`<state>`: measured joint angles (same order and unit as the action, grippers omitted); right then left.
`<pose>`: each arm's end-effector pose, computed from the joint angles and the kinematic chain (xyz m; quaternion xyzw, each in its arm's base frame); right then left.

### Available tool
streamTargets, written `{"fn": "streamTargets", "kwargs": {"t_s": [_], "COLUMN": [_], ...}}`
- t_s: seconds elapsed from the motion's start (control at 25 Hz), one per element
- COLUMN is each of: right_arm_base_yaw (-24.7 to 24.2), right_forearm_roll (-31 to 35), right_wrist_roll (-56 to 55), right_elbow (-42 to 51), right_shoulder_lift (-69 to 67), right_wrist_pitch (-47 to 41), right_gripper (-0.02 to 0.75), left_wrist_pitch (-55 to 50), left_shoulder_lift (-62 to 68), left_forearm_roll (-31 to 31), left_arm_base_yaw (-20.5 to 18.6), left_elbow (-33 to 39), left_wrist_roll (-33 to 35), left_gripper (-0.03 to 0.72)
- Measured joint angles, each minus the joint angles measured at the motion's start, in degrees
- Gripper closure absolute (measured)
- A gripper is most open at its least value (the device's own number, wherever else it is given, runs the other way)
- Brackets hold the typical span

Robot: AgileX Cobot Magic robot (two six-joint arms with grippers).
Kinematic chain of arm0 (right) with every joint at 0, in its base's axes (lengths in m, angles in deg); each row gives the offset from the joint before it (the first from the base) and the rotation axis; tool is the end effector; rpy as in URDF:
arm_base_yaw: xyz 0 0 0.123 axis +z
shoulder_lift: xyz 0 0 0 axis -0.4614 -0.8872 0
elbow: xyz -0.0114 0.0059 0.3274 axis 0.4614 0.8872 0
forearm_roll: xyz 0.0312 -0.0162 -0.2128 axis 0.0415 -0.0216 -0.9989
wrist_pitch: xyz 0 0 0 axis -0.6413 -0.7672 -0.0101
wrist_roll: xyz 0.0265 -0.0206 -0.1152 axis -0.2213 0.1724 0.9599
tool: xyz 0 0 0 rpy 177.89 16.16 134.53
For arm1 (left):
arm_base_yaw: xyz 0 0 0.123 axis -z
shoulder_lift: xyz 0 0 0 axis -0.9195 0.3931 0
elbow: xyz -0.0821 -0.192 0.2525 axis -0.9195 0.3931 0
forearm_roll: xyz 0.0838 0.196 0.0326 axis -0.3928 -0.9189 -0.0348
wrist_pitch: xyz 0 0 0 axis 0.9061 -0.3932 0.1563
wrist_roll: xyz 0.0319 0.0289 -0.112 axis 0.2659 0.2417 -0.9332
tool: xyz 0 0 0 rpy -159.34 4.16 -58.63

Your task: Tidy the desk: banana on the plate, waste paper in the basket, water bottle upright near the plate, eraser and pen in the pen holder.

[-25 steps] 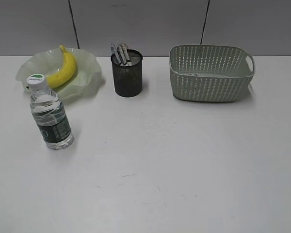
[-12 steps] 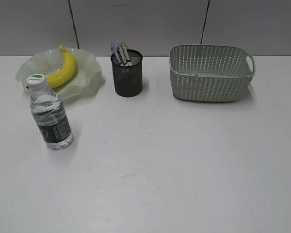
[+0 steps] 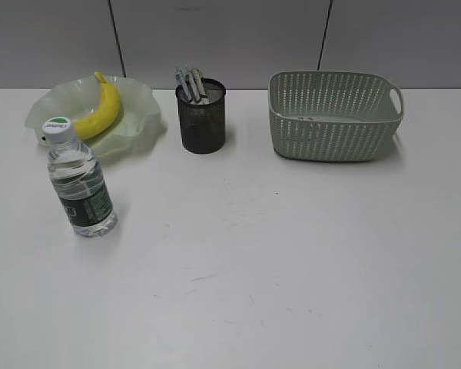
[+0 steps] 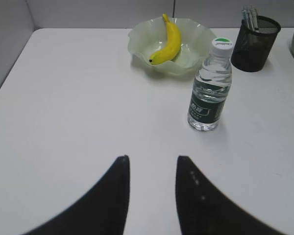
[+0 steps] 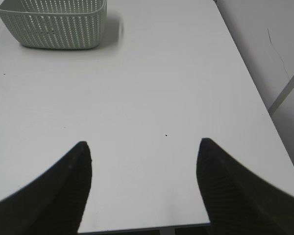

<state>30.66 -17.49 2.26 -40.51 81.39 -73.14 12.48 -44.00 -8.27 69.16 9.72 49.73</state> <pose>-0.0544 -0.0121 0.2513 -0.0003 0.8421 -0.0154 0.5391 -0.0584 0.0010 0.2574 -0.0034 0.8393 -0.0307 0.5427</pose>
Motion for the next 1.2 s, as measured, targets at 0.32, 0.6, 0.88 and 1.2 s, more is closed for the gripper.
{"fn": "streamTargets", "kwargs": {"t_s": [0.32,0.6,0.88,1.2], "right_arm_base_yaw": [0.0,0.0,0.0,0.0], "right_forearm_roll": [0.0,0.0,0.0,0.0], "right_wrist_roll": [0.0,0.0,0.0,0.0], "right_elbow": [0.0,0.0,0.0,0.0], "right_shoulder_lift": [0.0,0.0,0.0,0.0], "right_wrist_pitch": [0.0,0.0,0.0,0.0], "right_gripper": [0.207,0.207,0.207,0.207], "left_wrist_pitch": [0.0,0.0,0.0,0.0], "left_shoulder_lift": [0.0,0.0,0.0,0.0], "left_forearm_roll": [0.0,0.0,0.0,0.0], "left_arm_base_yaw": [-0.1,-0.1,-0.1,-0.1], "left_elbow": [0.0,0.0,0.0,0.0], "left_wrist_roll": [0.0,0.0,0.0,0.0], "left_gripper": [0.447,0.447,0.447,0.447]}}
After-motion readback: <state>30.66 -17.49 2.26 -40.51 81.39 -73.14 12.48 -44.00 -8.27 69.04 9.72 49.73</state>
